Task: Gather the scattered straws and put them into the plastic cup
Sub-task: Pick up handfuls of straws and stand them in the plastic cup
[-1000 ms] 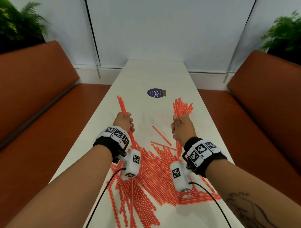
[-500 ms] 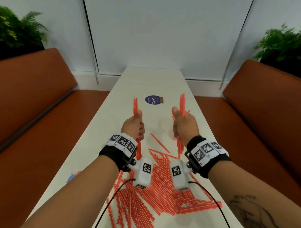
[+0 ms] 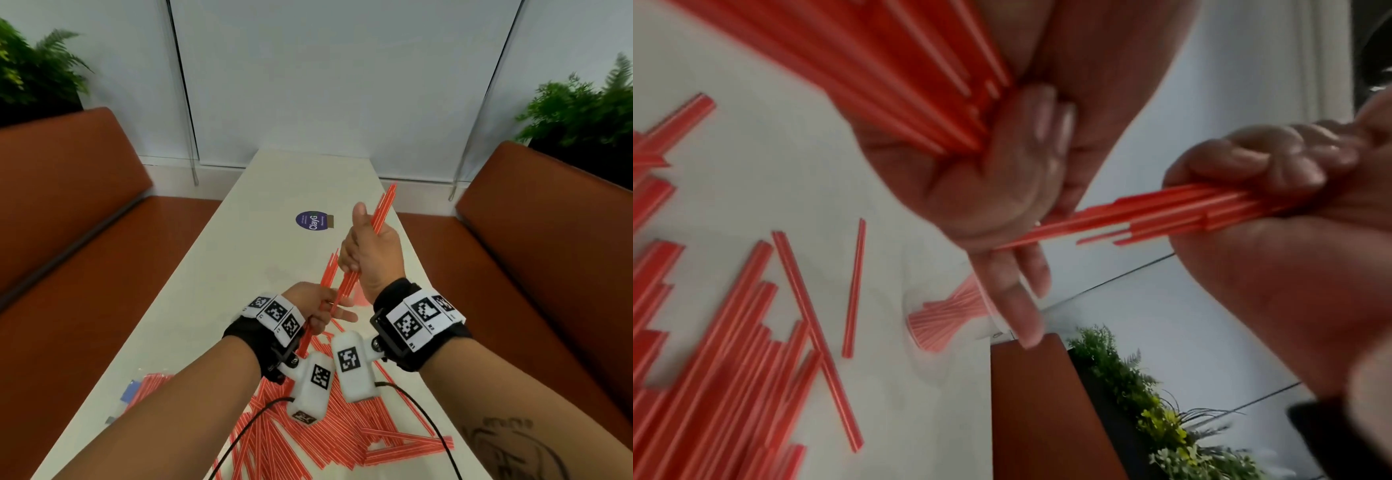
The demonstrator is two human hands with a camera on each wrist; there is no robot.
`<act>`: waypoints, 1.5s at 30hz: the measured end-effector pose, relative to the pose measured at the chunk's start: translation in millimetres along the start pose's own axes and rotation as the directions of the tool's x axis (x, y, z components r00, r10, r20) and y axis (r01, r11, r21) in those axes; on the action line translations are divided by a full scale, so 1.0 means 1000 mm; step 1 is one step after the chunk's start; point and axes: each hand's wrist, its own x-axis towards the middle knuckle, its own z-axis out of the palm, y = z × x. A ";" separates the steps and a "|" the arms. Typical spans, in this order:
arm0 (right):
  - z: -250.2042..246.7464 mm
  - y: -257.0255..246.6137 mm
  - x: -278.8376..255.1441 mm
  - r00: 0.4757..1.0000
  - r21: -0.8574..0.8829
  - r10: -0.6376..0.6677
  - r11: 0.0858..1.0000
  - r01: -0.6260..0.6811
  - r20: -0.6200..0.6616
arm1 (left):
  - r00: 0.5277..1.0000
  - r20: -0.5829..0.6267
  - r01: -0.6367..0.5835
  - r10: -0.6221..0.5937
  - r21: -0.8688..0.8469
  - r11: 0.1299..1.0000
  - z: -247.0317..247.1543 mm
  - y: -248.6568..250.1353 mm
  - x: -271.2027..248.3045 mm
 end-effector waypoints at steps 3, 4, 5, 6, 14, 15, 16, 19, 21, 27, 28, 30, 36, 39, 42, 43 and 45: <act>-0.001 0.007 -0.005 1.000 -0.016 0.014 1.000 -0.014 0.021 | 0.998 -0.065 0.000 -0.002 -0.042 0.999 -0.006 -0.003 0.002; -0.001 0.008 -0.006 1.000 -0.028 0.012 1.000 -0.011 0.021 | 0.996 -0.093 0.002 -0.005 -0.039 0.999 -0.007 -0.004 0.002; -0.001 0.009 -0.007 1.000 -0.039 0.004 0.999 -0.004 0.017 | 0.992 -0.123 0.010 -0.011 -0.015 1.000 -0.009 -0.003 0.002; 0.000 0.009 -0.008 1.000 -0.043 -0.006 0.999 0.007 0.012 | 0.989 -0.147 0.023 -0.018 0.028 0.999 -0.009 -0.003 0.001; 0.003 0.026 -0.008 0.999 -0.093 -0.048 0.994 0.050 0.026 | 0.988 -0.140 -0.042 0.058 0.113 0.993 -0.001 0.005 -0.005; 0.000 0.029 -0.007 0.999 -0.102 -0.041 0.994 0.043 0.026 | 0.987 -0.143 -0.060 0.074 0.102 0.993 -0.001 0.006 -0.004; -0.003 0.032 -0.007 0.999 -0.123 -0.027 0.992 0.030 0.025 | 0.986 -0.143 -0.068 0.082 0.099 0.993 0.000 0.007 -0.005; -0.008 0.036 -0.004 0.999 -0.203 0.010 0.979 -0.003 0.032 | 0.988 -0.124 -0.068 0.087 0.152 0.986 0.000 0.010 -0.005; -0.012 0.032 0.001 1.000 -0.263 0.007 0.965 -0.003 0.016 | 0.987 -0.131 -0.056 0.090 0.241 0.969 -0.001 0.011 -0.005; -0.049 0.008 0.048 0.959 -0.361 -0.108 0.933 0.007 -0.261 | 0.917 -0.306 -0.130 0.254 0.375 0.918 -0.022 0.018 -0.005; -0.054 0.008 0.059 0.946 -0.361 -0.121 0.933 0.004 -0.302 | 0.908 -0.320 -0.149 0.269 0.354 0.923 -0.025 0.018 -0.004; -0.060 0.013 0.078 0.937 -0.361 -0.128 0.933 0.002 -0.325 | 0.900 -0.327 -0.180 0.287 0.321 0.930 -0.028 0.016 -0.003; -0.065 0.067 0.102 0.975 -0.542 0.010 0.830 -0.131 -0.221 | 0.909 -0.285 -0.231 0.303 0.261 0.937 -0.024 0.013 0.001; -0.066 0.087 0.101 0.976 -0.654 0.102 0.728 -0.206 -0.193 | 0.910 -0.272 -0.244 0.311 0.253 0.936 -0.023 0.016 0.002; -0.068 0.090 0.099 0.972 -0.720 0.085 0.659 -0.219 -0.217 | 0.904 -0.282 -0.255 0.322 0.249 0.934 -0.023 0.018 0.004; -0.068 0.087 0.098 0.971 -0.717 0.074 0.661 -0.219 -0.228 | 0.901 -0.287 -0.259 0.325 0.245 0.934 -0.022 0.019 0.004; -0.069 0.080 0.096 0.968 -0.726 0.046 0.652 -0.217 -0.248 | 0.895 -0.297 -0.271 0.334 0.234 0.934 -0.021 0.021 0.005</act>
